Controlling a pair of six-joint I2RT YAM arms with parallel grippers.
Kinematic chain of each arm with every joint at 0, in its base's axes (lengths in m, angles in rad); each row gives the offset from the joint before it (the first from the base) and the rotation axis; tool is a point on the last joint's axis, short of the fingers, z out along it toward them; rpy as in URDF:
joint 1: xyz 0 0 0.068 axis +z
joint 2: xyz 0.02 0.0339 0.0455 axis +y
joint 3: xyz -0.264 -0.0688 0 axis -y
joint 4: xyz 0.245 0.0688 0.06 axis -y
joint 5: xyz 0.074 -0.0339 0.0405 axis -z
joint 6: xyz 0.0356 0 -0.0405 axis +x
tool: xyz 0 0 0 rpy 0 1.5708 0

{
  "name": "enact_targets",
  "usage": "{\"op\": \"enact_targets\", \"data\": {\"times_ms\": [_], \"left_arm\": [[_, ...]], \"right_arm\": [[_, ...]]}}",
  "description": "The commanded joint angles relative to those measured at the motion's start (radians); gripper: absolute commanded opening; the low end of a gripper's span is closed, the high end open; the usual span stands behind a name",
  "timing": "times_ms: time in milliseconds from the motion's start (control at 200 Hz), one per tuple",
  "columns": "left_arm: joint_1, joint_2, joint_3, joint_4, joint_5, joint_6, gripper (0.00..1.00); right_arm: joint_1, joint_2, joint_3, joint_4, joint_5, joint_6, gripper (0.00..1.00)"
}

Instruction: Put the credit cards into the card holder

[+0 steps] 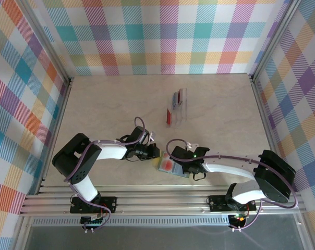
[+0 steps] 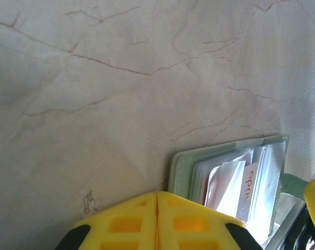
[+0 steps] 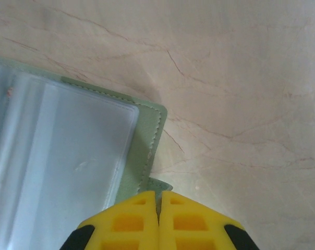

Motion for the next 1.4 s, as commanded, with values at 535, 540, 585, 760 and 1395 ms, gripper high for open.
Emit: {"op": "enact_targets", "data": {"times_ms": [535,540,585,760,1395], "left_arm": [[-0.051,0.006,-0.053,-0.049,-0.084,-0.129,0.08],[-0.051,0.0,-0.053,-0.055,-0.089,-0.129,0.09],[-0.043,-0.045,-0.061,-0.119,-0.131,-0.12,0.09],[-0.005,-0.223,-0.136,-0.253,-0.206,-0.113,0.13],[0.018,-0.657,-0.029,-0.659,-0.271,-0.051,0.22]], "right_arm": [[0.003,0.083,0.129,0.574,-0.294,-0.22,0.0],[0.003,0.086,0.129,0.58,-0.296,-0.22,0.0],[0.002,0.117,0.131,0.624,-0.322,-0.22,0.0],[-0.018,0.204,0.108,0.763,-0.37,-0.202,0.0],[-0.137,0.234,0.188,0.727,-0.843,-0.261,0.72]]}}
